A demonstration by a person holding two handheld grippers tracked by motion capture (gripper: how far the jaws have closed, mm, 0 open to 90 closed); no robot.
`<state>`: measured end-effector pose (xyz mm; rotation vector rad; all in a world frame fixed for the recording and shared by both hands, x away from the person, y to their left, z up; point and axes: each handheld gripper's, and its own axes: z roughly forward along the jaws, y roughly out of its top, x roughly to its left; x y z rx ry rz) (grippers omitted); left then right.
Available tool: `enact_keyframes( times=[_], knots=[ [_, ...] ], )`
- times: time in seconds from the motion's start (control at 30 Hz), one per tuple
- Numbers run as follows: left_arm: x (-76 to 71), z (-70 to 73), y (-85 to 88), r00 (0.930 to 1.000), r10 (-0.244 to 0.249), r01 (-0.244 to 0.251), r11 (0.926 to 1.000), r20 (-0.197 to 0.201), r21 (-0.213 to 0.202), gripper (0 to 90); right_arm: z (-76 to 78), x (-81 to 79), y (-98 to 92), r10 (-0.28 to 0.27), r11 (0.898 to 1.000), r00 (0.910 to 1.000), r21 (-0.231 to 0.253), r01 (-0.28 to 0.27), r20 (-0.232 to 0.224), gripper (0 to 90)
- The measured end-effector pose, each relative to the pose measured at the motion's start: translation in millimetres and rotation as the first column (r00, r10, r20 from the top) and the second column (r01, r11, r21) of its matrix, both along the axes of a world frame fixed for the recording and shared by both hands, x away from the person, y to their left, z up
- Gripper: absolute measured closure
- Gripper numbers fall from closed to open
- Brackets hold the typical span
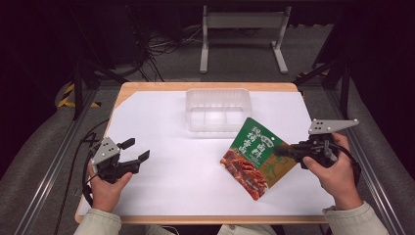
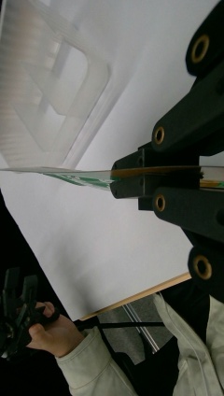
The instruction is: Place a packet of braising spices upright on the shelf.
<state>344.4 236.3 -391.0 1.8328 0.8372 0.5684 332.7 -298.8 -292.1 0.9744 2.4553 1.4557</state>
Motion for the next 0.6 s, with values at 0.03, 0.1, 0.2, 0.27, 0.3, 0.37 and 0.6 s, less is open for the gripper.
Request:
enact_keyframes(
  times=[0.03,0.1,0.2,0.27,0.3,0.37,0.6],
  knots=[
    [0.1,0.0,0.0,1.0000,0.000,0.000,1.0000,0.002,0.000,31.5,0.0,0.0,0.0,0.000,1.000,1.0000,0.000,0.000,0.000,90.0],
    [0.2,0.0,0.1,1.0000,0.000,0.000,1.0000,0.002,0.000,31.6,5.6,1.8,0.3,-0.004,1.000,0.9999,0.004,0.004,0.012,90.0],
    [0.1,-0.2,0.0,1.0000,0.002,-0.002,1.0000,0.000,0.001,31.6,11.0,3.5,-0.2,-0.008,1.000,0.9997,0.013,0.008,0.022,90.0],
    [0.1,-0.4,-0.2,1.0000,0.003,-0.003,1.0000,-0.003,-0.002,31.6,15.1,5.5,-1.3,-0.019,1.000,0.9993,0.016,0.019,0.033,90.0],
    [0.0,-0.5,-0.3,1.0000,0.002,-0.002,1.0000,-0.004,-0.002,31.6,17.1,6.8,-2.0,-0.026,0.999,0.9991,0.020,0.026,0.035,90.0],
    [0.0,-0.6,-0.4,1.0000,0.003,-0.003,1.0000,-0.004,-0.001,31.7,21.3,10.0,-3.6,-0.045,0.999,0.9980,0.020,0.045,0.043,90.0],
    [0.3,-0.9,-0.1,1.0000,0.003,-0.003,1.0000,-0.004,-0.002,31.7,35.8,23.0,-7.9,-0.107,0.994,0.9915,0.030,0.105,0.074,90.0]
  ],
)
